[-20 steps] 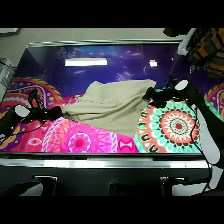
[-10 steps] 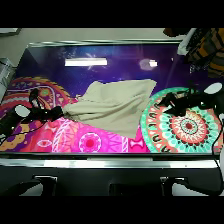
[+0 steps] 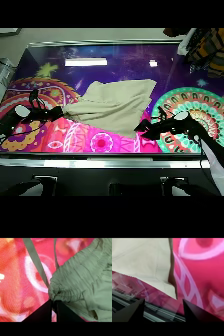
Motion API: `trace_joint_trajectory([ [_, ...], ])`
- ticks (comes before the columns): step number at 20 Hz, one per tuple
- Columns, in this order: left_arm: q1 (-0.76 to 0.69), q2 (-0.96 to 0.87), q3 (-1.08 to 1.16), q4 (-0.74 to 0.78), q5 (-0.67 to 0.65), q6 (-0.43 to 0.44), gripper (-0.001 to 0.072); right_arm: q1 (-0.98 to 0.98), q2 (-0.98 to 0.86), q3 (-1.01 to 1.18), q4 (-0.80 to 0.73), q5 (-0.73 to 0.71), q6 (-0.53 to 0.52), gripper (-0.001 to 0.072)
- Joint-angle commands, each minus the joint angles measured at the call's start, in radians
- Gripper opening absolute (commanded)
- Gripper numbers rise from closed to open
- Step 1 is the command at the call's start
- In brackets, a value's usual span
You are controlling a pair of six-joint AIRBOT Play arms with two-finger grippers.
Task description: Fold the clothes and pants, and hang the long-sleeved shirts on hangers.
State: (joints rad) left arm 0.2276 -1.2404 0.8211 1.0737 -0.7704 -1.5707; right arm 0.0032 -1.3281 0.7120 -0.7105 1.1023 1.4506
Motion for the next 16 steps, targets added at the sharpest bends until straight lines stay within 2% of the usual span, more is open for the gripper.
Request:
trace_joint_trajectory([
  [1,0.000,0.000,0.000,0.000,0.003,0.000,0.0024,0.058,-0.007,-0.043,0.019,-0.068,0.006,0.0553],
  [8,0.000,0.000,0.000,0.000,0.003,0.000,0.0025,0.058,-0.071,-0.043,0.089,-0.086,-0.019,0.0530],
  [10,0.000,0.000,0.000,0.001,0.004,0.000,0.0024,0.058,-0.076,-0.043,0.089,-0.098,-0.021,0.0466],
  [11,0.000,0.000,0.000,0.001,0.004,0.000,0.0024,0.059,-0.076,-0.043,0.090,-0.103,-0.023,0.0381],
  [13,0.000,0.000,0.000,0.001,0.004,0.000,0.0025,0.058,-0.076,-0.043,0.093,-0.108,-0.027,0.0122],
  [14,0.000,0.000,0.000,0.001,0.003,0.000,0.0024,0.058,-0.075,-0.043,0.104,-0.106,-0.039,0.0023],
  [16,0.000,0.000,0.000,0.001,0.001,0.000,0.0025,0.058,-0.064,-0.043,0.148,-0.113,-0.061,0.0018],
])
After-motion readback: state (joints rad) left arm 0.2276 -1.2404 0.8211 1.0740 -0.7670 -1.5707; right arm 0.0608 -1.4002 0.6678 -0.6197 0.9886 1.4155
